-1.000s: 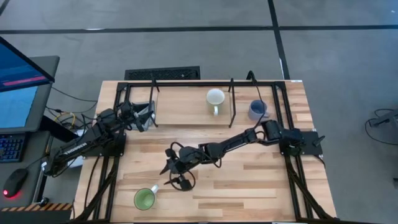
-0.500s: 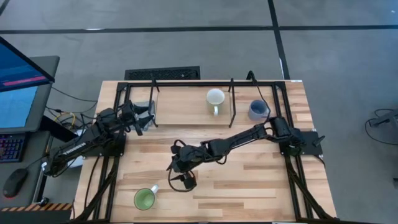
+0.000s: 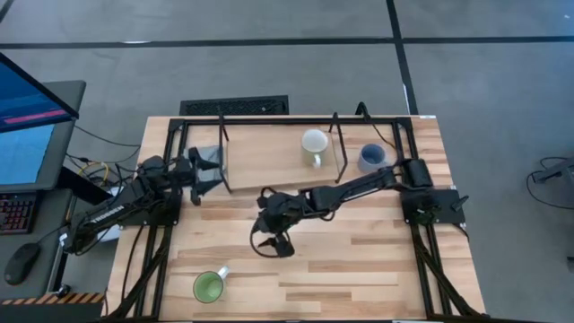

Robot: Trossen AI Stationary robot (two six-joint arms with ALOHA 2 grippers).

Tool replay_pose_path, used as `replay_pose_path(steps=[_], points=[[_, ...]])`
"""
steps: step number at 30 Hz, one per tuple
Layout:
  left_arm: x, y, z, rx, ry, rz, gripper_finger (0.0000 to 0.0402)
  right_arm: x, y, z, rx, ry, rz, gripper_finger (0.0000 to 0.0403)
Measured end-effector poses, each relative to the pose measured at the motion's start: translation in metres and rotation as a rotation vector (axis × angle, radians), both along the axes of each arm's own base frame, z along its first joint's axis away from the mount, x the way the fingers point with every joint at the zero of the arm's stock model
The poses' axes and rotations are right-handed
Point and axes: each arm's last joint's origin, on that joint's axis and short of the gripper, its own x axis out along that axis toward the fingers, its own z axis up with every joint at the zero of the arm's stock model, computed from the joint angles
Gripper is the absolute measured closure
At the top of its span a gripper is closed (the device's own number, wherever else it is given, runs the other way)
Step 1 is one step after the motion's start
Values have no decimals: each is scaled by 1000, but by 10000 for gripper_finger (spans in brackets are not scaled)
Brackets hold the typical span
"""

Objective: Stack small to large cups/mugs on shelf
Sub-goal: Adjust the shelf, then put the green mug on the shelf

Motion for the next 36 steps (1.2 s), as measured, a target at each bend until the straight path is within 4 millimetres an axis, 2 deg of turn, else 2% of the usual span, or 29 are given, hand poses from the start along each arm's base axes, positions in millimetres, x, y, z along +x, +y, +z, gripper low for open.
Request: replay_pose_path(steps=[2, 5, 11, 31, 36], points=[[0, -1, 0, 2, -1, -30, 150, -7, 1, 3, -46, -4, -31, 163], [0, 1, 0, 9, -1, 30, 150, -12, 2, 3, -71, -7, -49, 163], [-2, 6, -2, 20, 30, 202, 150, -12, 4, 0, -61, 5, -61, 163], [-4, 9, -7, 1, 103, 343, 150, -11, 5, 0, -61, -1, -61, 163], [-8, 8, -6, -37, 183, 388, 150, -12, 5, -1, -58, 7, -64, 163]])
